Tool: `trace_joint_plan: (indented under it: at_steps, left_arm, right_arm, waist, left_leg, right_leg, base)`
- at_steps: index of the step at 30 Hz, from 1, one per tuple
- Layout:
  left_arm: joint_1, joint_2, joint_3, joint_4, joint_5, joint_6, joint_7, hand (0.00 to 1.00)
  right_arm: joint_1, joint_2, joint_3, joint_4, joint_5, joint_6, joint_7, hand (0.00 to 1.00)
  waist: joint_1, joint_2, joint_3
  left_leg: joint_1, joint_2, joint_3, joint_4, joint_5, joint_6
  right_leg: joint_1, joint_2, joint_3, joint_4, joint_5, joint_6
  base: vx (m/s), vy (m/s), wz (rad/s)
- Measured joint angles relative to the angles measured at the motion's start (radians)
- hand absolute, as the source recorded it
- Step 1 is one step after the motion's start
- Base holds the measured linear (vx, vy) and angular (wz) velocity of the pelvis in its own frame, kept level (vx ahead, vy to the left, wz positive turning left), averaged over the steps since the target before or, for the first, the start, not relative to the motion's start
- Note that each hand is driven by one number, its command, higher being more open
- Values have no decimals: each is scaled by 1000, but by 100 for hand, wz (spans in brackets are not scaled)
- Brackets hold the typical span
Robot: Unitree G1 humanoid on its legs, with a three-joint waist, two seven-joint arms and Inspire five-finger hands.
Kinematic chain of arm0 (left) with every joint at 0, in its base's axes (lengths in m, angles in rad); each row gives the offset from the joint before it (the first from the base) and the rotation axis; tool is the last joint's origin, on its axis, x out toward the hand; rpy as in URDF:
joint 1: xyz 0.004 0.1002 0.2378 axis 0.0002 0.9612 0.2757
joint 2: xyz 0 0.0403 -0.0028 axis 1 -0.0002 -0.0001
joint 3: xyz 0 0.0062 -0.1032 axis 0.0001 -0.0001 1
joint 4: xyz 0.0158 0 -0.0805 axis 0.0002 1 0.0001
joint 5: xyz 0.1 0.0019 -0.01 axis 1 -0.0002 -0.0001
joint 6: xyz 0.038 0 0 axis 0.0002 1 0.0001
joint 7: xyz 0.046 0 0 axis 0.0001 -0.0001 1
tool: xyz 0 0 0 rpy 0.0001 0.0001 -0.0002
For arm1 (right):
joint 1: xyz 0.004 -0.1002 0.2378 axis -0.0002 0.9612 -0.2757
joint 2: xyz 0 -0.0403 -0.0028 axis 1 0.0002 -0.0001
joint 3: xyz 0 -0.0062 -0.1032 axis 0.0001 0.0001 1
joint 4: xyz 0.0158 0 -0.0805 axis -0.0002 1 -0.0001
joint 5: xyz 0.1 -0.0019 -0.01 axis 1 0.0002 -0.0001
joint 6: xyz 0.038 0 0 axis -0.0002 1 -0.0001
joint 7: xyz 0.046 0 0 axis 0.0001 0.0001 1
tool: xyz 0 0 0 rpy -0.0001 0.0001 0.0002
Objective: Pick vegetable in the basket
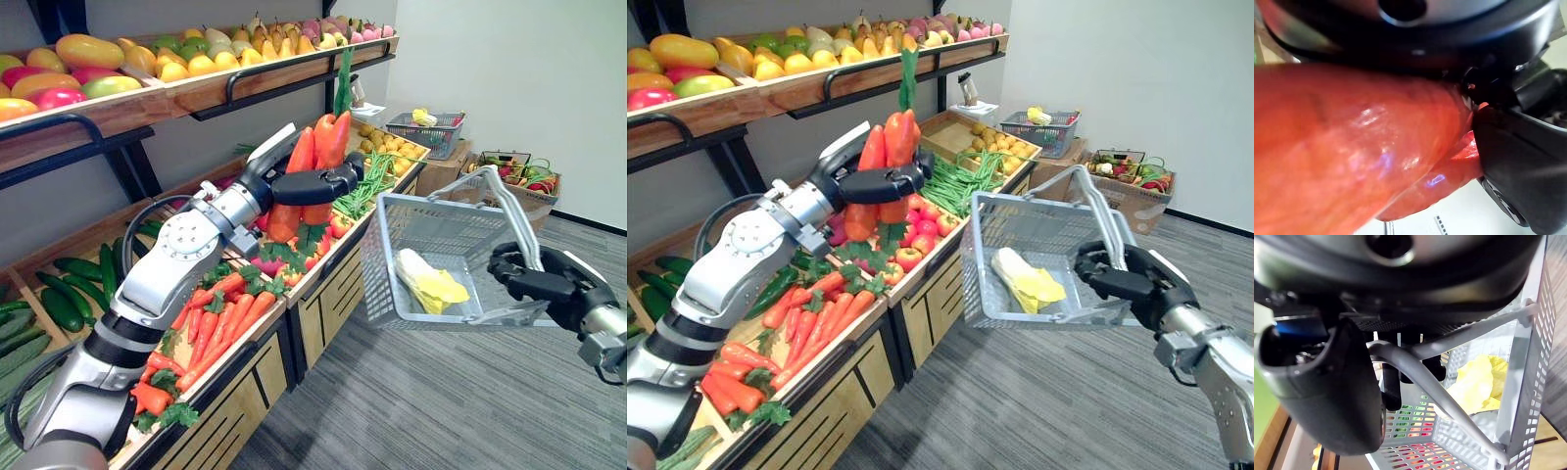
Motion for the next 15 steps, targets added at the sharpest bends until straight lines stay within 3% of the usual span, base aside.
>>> trace_joint_plan:
  at_steps: [5,8,10,15]
  left_arm:
    - [2,0,-49,2,48,-35,1,0]
    - [24,-4,-75,2,162,-75,4,0]
    - [76,-18,-84,-2,310,-137,33,0]
    - [129,-32,-118,-63,523,-218,126,0]
  right_arm:
    - [-31,-28,105,0,-2,55,34,0]
    - [-69,-47,168,-1,-3,102,55,0]
    - [-104,-54,211,-15,-1,136,58,0]
    - [-114,-53,238,-78,1,162,42,0]
  waist:
    - [-1,2,-13]
    - [-9,5,-26]
    - [-20,9,-38]
    - [-15,9,-59]
  left_leg:
    - [1,0,2,-2,3,3]
    - [3,-3,2,-7,5,4]
    - [12,-7,-5,-23,14,4]
    - [13,-12,-14,-46,29,5]
  right_leg:
    - [14,-4,0,-31,19,0]
    - [19,-8,0,-43,26,2]
    - [35,-14,-11,-61,33,2]
    - [35,-19,-24,-64,33,2]
  base:
    - [0,0,0]
    - [0,10,2]
    - [0,27,12]
    - [-3,6,7]
